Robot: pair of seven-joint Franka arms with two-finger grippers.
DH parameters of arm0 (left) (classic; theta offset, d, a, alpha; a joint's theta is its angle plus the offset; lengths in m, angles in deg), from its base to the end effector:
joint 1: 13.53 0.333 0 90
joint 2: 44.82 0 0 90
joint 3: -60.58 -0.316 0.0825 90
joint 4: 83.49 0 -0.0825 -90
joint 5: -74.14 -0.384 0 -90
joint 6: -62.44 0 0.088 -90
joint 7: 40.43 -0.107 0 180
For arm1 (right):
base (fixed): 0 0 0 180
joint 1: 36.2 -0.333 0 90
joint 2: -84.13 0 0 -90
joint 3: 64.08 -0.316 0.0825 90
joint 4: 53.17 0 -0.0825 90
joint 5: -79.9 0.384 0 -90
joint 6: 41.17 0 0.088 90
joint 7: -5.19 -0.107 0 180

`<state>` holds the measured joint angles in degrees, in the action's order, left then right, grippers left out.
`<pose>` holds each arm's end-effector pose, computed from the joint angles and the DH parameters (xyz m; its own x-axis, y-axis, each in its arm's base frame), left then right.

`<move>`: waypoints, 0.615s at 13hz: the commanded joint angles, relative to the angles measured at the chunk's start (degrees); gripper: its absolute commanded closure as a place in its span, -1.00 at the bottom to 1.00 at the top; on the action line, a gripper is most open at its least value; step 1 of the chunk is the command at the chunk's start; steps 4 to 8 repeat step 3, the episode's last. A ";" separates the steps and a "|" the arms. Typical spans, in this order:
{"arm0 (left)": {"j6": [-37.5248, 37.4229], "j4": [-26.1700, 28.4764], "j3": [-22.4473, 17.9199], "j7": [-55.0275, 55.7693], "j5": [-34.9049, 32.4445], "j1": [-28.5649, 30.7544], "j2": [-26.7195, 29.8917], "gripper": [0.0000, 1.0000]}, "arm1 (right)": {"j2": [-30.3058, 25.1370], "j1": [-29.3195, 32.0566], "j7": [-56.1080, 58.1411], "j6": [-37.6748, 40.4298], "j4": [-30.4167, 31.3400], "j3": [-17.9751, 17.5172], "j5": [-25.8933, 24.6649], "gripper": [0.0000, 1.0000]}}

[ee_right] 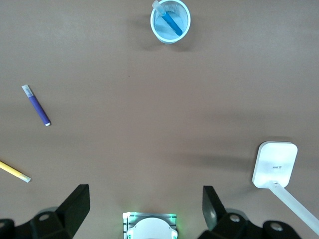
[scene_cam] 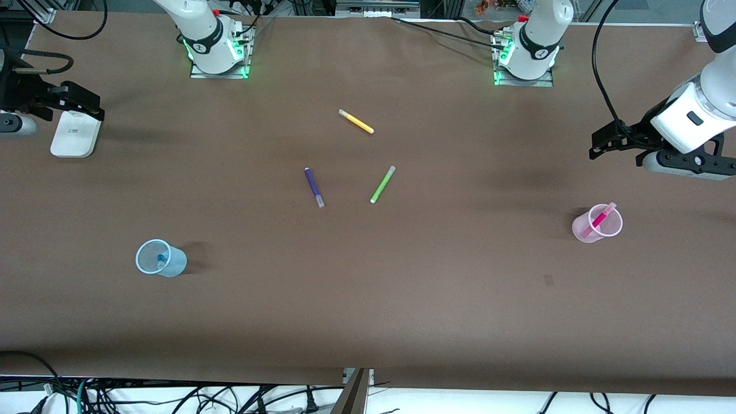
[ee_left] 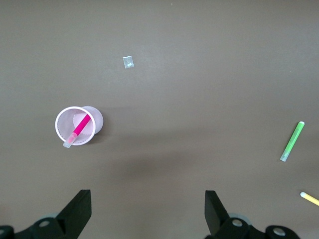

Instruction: Place pink and blue markers in matching cups

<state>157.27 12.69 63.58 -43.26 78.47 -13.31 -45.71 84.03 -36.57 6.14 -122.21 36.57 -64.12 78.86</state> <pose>0.5614 -0.0346 0.5722 0.9952 -0.0913 -0.0355 -0.0883 -0.9931 0.0776 0.5364 0.0017 0.6151 0.9885 0.0208 -0.1498 0.0234 -0.9996 0.0157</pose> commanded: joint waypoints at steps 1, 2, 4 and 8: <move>-1.76 -0.56 -0.01 -1.56 -0.99 0.48 1.16 -1.00 | 0.01 0.46 0.98 0.36 -0.27 -0.22 -0.64 -1.00; -2.28 -1.86 -0.01 -1.48 -0.99 0.40 1.07 -1.00 | 0.01 0.46 0.98 0.36 -0.27 -0.31 -0.55 -1.00; -2.63 -2.14 0.08 -1.39 -1.16 0.40 0.81 -1.00 | -0.08 0.46 0.98 0.36 -0.27 -0.22 -0.64 -1.00; -2.63 -2.14 0.08 -1.39 -1.16 0.40 0.81 -1.00 | -0.08 0.46 0.98 0.36 -0.27 -0.22 -0.64 -1.00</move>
